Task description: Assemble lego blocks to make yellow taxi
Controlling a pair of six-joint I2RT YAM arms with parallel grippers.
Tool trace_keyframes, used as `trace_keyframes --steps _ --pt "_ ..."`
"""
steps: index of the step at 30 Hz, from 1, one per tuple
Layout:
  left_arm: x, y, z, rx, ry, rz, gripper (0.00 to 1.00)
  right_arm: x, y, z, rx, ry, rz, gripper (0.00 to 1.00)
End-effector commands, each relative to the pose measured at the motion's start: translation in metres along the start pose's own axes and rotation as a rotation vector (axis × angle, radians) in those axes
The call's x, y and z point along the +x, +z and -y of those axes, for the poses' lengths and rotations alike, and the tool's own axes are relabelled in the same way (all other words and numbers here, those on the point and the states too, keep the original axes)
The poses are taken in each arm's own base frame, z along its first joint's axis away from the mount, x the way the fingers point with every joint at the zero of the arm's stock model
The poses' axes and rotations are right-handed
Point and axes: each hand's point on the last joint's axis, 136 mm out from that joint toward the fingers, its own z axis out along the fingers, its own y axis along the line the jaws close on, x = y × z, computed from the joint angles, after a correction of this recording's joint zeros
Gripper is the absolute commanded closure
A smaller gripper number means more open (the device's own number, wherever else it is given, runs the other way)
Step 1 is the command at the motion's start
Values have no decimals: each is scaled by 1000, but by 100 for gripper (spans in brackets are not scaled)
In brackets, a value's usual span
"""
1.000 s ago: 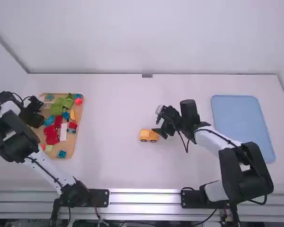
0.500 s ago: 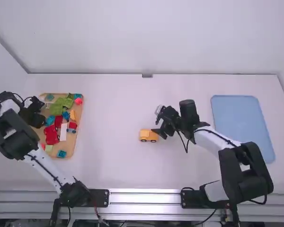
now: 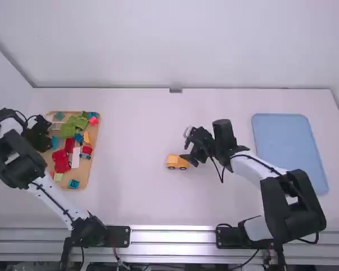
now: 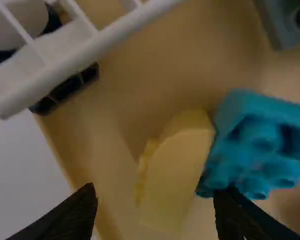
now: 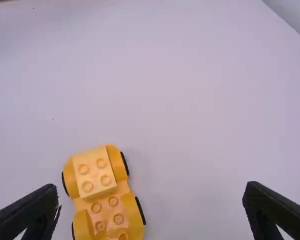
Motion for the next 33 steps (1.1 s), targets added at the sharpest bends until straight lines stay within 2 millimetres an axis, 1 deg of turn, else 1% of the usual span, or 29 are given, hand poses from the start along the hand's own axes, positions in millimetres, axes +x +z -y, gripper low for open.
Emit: trace_keyframes --steps 1,3,4,6,9,12,16,17,18,20,22,23,24,25,27,28,32,33 --pt "6 6 0 23 0 -10 34 -9 -3 1 5 -16 21 1" --pt "3 6 3 34 3 8 30 -9 -3 3 9 -16 21 2" --pt "-1 6 5 48 -4 30 25 -10 -4 5 15 -10 26 2" --pt "-6 5 11 66 3 43 20 -11 -4 6 19 2 31 2" --pt "-8 4 9 54 -11 36 18 -12 -4 6 21 -4 34 2" --pt "-10 -3 2 42 -60 45 17 -13 -4 6 22 -6 36 2" --pt "-18 -16 -6 29 -133 55 17 -13 -4 6 22 -5 36 2" --pt "-19 -22 -6 40 -140 57 17 -13 -4 6 22 -6 36 2" --pt "-19 -23 -6 44 -141 58 17 -13 -4 6 22 -6 36 2" --pt "-25 -32 -3 68 -139 70 17 -13 -4 6 22 -6 36 2" --pt "-25 -38 -4 69 -149 63 18 -13 -4 6 21 -5 36 2" --pt "-20 -39 -9 50 -175 47 20 -13 -4 6 22 -6 36 2" --pt "-20 -39 -10 47 -179 44 21 -13 -4 6 22 -5 36 2" --pt "-18 -38 -13 33 -189 31 29 -13 -4 6 21 -5 36 2" --pt "-17 -34 -13 19 -197 22 36 -12 -4 6 20 -4 34 2" --pt "-17 -32 -13 19 -196 24 38 -12 -4 6 20 -3 33 1" --pt "-14 -21 -10 16 -192 26 37 -11 -4 5 18 -1 31 2" --pt "-15 -17 -8 16 -193 27 38 -12 -4 5 18 -1 31 2"
